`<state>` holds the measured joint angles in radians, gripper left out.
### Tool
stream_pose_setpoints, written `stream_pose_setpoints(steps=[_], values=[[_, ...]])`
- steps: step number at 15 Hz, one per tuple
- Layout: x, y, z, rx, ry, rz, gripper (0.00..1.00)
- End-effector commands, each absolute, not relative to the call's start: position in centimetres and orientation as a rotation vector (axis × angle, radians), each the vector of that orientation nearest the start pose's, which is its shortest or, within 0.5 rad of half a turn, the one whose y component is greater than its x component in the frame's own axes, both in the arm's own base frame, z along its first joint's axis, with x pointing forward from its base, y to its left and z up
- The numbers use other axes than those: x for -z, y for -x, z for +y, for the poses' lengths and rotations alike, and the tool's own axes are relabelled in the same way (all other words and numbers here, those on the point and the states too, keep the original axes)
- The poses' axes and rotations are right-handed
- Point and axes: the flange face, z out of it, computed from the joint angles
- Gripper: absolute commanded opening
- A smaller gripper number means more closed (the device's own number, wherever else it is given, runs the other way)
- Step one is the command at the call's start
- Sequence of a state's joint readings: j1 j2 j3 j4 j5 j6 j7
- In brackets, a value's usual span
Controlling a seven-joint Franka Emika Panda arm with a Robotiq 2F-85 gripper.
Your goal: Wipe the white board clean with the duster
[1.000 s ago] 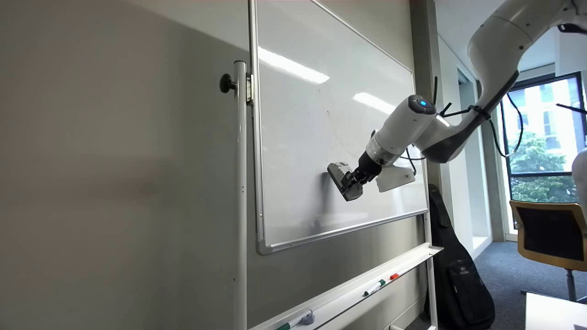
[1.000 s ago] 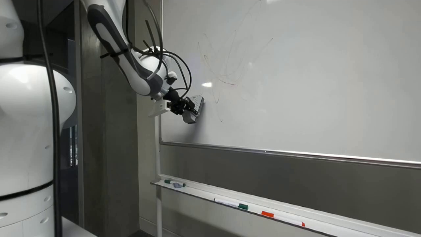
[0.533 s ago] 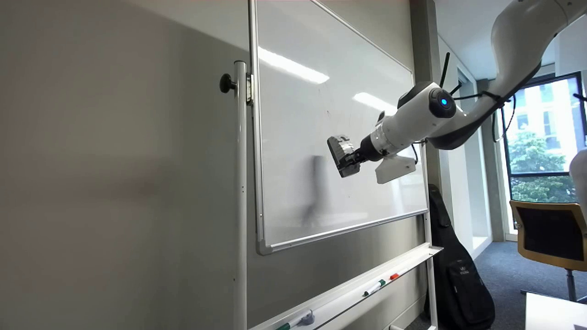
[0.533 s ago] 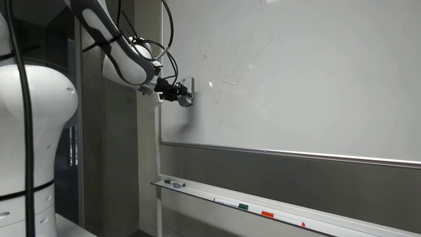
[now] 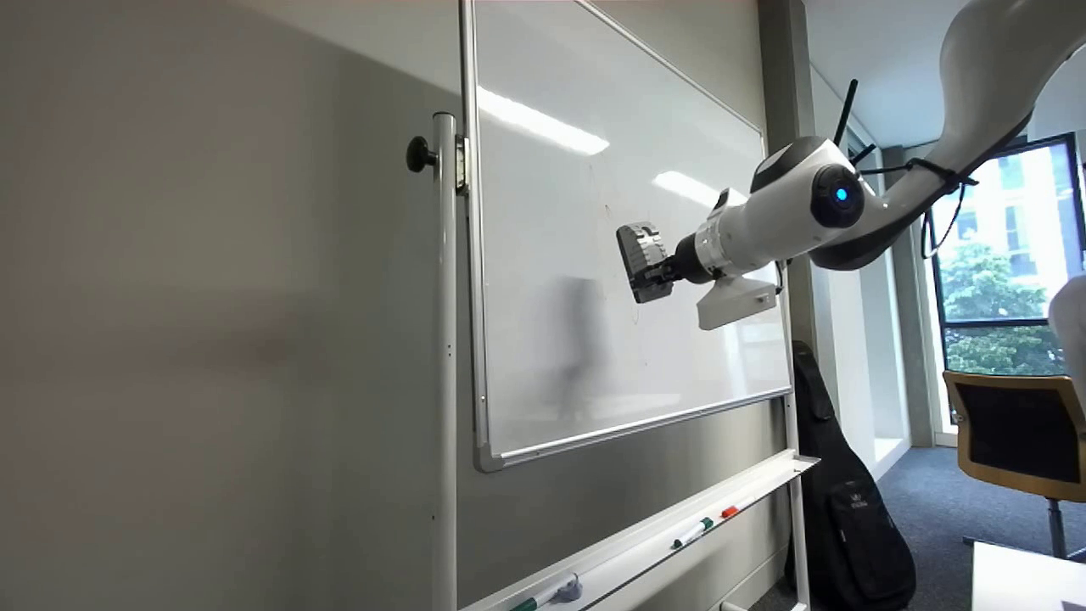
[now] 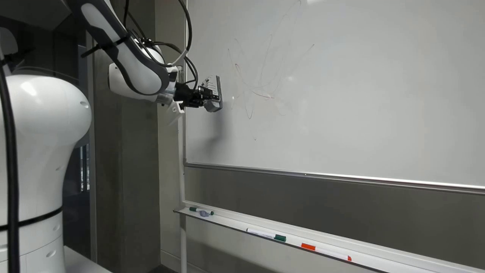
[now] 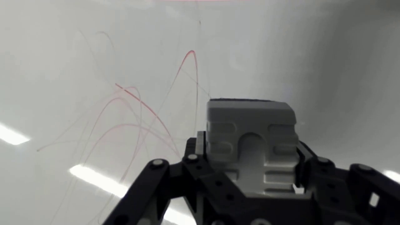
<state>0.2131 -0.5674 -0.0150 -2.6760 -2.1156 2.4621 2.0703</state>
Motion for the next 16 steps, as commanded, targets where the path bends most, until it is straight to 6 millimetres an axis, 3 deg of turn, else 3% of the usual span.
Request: stream_pose_setpoints(steps=[1, 11, 12, 16], values=[[-44.97, -37.03, 7.66, 2.399, 2.611, 0.198, 0.38], [-44.76, -36.82, 7.42, 2.436, 2.616, 0.195, 0.38], [-44.91, -37.57, 7.76, 2.377, 2.663, 0.188, 0.63], [-44.84, -37.55, 7.75, 2.375, 2.665, 0.187, 0.63]])
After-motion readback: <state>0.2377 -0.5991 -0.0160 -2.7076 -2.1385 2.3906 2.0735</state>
